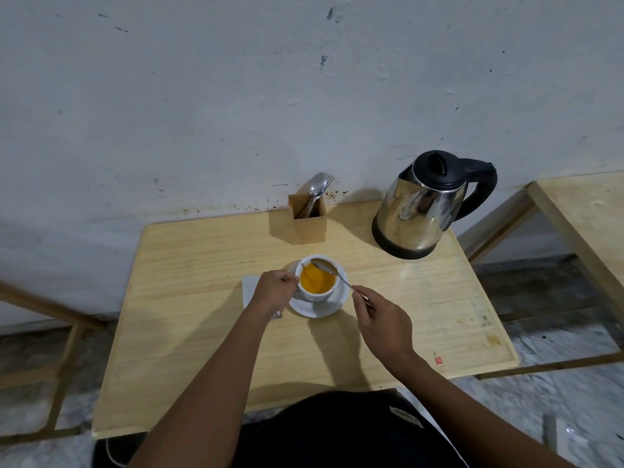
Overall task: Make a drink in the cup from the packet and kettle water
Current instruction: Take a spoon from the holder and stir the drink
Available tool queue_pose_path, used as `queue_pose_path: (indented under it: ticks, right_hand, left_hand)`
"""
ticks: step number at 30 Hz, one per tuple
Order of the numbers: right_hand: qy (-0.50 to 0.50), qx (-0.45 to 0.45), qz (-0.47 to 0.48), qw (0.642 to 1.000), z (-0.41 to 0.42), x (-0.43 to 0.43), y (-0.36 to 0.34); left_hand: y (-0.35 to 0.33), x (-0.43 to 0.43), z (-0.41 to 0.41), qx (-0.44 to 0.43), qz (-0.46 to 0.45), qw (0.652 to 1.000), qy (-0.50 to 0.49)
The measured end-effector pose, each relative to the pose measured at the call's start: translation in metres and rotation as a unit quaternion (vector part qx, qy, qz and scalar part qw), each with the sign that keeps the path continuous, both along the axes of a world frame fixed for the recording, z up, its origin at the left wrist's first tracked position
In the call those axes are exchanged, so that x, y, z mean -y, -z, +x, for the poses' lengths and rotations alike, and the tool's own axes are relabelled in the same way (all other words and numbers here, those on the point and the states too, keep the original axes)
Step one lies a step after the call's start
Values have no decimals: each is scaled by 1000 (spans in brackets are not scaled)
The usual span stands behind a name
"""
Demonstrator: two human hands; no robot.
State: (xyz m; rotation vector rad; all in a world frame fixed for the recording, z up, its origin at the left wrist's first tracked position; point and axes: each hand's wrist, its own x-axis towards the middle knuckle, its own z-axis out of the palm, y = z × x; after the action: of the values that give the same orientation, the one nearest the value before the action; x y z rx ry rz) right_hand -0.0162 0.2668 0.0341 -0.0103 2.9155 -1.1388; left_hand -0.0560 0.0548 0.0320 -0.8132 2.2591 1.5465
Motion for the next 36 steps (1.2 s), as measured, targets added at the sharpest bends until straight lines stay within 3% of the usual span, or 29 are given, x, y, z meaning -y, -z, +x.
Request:
queue_pose_path:
  ticks: [5, 14, 18, 25, 36]
  right_hand:
    - [14, 15, -10, 1000, 0, 1, -5]
    - [18, 105, -240, 965, -9, -9, -11]
    - [80, 112, -323, 936, -17, -20, 5]
    - [155, 169, -254, 940, -39, -17, 40]
    - [145, 204, 8, 968, -50, -8, 55]
  left_hand:
    - [1, 1, 0, -1, -3, 1000, 5]
    - [1, 3, 0, 5, 16, 1000, 3]
    - [4, 3, 0, 22, 32, 999, -5]
    - [3, 3, -2, 30, 36, 999, -10]
    - [3, 4, -3, 27, 30, 999, -6]
